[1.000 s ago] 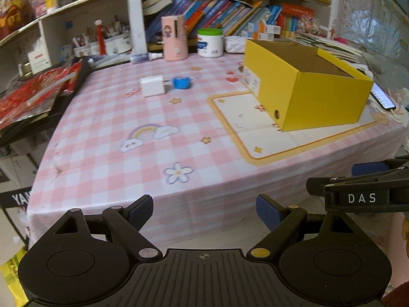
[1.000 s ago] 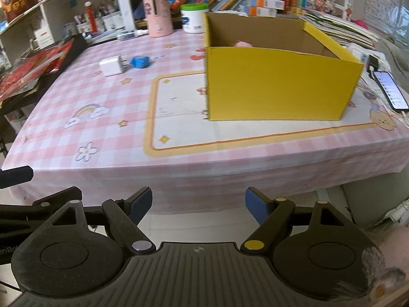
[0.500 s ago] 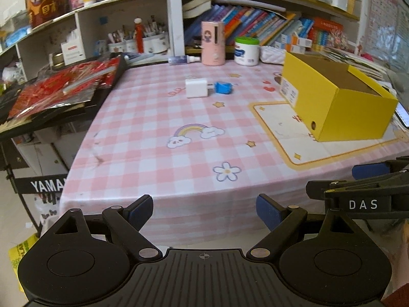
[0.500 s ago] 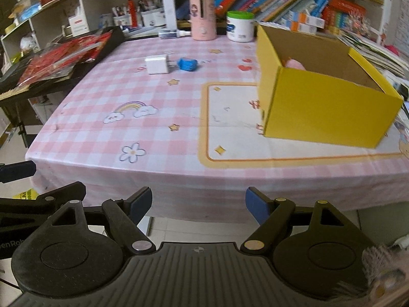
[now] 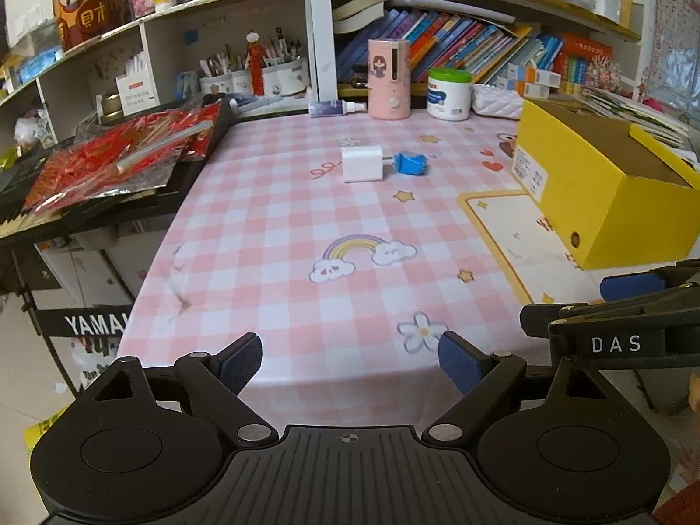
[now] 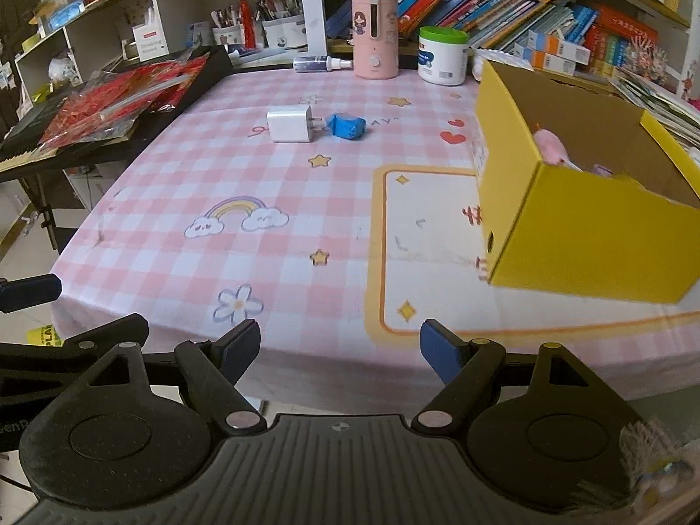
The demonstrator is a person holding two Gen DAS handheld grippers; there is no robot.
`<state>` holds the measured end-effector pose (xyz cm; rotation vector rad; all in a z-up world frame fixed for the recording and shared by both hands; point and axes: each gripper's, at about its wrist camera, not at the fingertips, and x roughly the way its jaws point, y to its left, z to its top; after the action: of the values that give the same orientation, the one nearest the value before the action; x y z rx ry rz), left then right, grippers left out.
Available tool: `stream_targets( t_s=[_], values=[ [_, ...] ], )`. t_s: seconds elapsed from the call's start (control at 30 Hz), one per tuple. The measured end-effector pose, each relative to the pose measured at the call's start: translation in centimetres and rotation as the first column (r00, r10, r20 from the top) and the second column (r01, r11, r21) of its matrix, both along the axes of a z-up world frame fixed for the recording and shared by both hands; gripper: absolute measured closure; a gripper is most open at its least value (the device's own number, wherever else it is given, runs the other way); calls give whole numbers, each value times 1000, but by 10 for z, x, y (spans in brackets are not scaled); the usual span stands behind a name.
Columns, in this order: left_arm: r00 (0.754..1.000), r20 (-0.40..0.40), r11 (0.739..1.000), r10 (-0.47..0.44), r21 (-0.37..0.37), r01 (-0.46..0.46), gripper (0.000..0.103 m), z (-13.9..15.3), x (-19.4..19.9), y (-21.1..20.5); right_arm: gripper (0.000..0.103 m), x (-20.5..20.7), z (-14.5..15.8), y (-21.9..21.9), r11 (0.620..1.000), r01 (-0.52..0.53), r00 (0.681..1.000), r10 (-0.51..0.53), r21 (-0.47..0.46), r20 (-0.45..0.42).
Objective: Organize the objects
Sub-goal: 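Move both tools back from the box toward the charger and blue toy, then grasp the white charger with the left gripper while the right grasps the blue toy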
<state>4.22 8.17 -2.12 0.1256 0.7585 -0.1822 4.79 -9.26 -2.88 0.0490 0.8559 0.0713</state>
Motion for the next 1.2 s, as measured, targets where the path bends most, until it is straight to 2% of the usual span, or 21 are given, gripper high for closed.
stream_targets(
  t_s=[0.3,0.67,1.2],
  values=[
    [1000,-11,1000,24,-5,-24,13,-2,49,-12,24,57,-1,-10,999,-33,999,33,-8,-9],
    [998,-20,998,63,-21,-64,13,1,105,-31,24,121,6,-30,999,-47,999,47,-9,26],
    [993,-14,993,120,-6,-120,13,0,182,-49,24,221,13,-49,998,-64,996,64,6,64]
  ],
)
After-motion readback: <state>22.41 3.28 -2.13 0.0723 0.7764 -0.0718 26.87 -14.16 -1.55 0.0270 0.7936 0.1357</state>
